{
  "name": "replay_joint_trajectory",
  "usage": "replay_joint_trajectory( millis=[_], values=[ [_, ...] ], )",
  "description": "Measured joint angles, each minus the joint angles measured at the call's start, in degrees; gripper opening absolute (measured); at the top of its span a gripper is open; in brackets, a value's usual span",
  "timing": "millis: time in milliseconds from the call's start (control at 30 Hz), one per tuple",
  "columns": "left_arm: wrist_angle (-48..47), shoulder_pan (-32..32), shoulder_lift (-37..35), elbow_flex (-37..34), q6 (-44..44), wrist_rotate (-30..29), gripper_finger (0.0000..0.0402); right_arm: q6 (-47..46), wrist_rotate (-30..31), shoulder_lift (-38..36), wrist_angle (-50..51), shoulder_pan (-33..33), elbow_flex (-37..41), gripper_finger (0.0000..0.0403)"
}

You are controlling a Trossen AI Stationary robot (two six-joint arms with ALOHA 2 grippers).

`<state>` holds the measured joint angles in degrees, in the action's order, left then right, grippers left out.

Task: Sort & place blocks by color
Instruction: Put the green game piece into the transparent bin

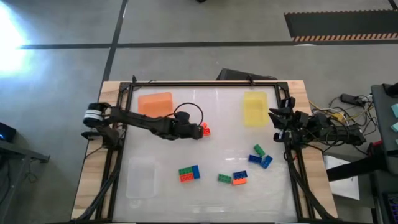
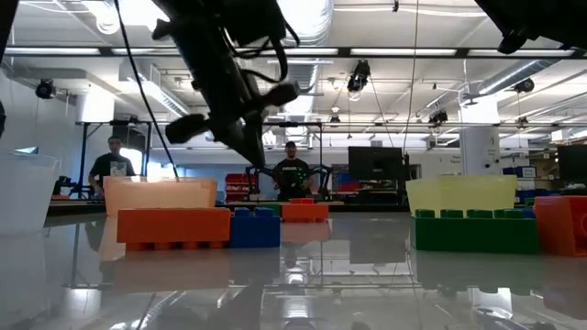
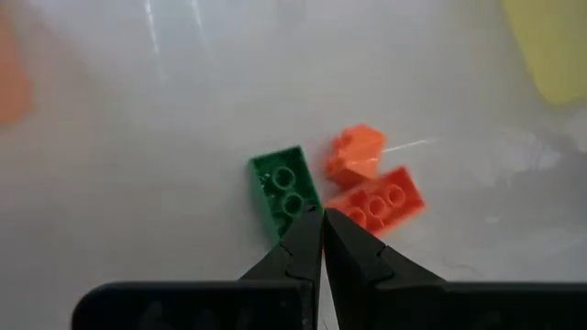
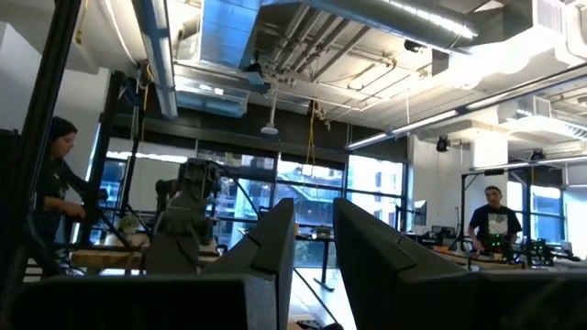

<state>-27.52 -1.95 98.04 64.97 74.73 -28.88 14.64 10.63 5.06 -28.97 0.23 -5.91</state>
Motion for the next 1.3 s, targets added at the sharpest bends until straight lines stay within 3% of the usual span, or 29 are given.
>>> replay_joint_trajectory(
  millis=[233, 533, 667, 1000, 1300],
  values=[
    [9.3, 2.2, 4.9, 0.0, -0.2, 4.5, 0.0, 0.5, 0.0, 0.0, 0.0, 0.0, 0.0, 0.0068],
    [9.0, 2.6, 5.2, -0.6, -1.6, 4.6, 0.0003, 0.6, 0.0, 0.0, 1.0, 0.0, 0.0, 0.0068],
    [9.0, 2.6, 5.1, -1.0, -1.6, 4.6, 0.003, 0.6, 0.0, 0.0, 1.3, 0.0, 0.0, 0.0068],
    [8.9, 3.1, 5.2, -2.3, -1.7, 4.2, 0.0142, 0.4, 0.0, 0.0, 2.6, 0.0, 0.0, 0.0068],
    [8.9, 4.4, 5.2, -2.4, -1.7, 3.9, 0.0157, 0.4, 0.0, 0.0, 3.0, 0.0, 0.0, 0.0068]
  ],
)
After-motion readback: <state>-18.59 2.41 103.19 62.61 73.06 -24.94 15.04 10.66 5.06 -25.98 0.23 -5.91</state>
